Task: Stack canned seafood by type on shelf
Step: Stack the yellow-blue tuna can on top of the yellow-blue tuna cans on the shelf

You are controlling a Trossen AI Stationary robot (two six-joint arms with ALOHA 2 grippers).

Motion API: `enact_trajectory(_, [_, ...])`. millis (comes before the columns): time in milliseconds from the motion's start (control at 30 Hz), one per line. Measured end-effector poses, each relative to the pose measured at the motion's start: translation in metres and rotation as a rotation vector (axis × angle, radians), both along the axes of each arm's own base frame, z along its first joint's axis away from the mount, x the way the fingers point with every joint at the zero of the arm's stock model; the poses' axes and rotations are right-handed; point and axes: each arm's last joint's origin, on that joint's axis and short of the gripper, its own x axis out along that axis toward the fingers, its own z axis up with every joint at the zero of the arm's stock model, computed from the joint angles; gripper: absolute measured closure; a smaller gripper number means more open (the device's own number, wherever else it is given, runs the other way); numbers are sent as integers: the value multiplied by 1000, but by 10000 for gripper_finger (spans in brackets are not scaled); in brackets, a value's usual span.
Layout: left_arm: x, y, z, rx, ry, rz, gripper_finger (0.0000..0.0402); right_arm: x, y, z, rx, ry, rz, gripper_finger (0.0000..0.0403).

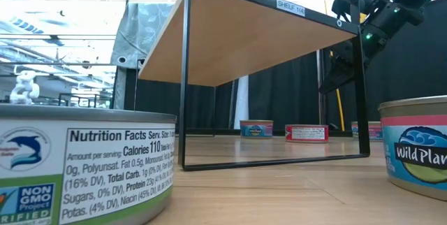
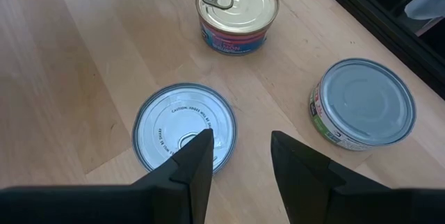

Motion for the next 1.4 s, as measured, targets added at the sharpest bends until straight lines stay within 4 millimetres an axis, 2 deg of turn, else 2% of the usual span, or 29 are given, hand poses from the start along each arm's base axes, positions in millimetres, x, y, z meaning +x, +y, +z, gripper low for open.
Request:
enact_trajectory(433, [23, 25, -12, -3, 26, -55, 401, 0, 0, 0, -3, 1, 4, 266])
enact_trajectory(733, [26, 34, -17, 11, 34, -36, 401, 0, 0, 0, -6, 7, 9, 266])
enact_trajectory(867, [31, 31, -6, 60, -44, -18, 401, 0, 0, 0, -6, 5, 8, 266])
enact_trajectory(1000, [45, 11, 16, 27, -250, -82, 401, 0, 0, 0, -7, 3, 8, 266])
enact_trajectory(1100, [47, 4, 13, 26, -294, -140, 401, 0, 0, 0, -7, 1, 7, 266])
enact_trajectory(1400, [47, -1, 1, 49, -291, -154, 401, 0, 0, 0, -5, -1, 5, 266])
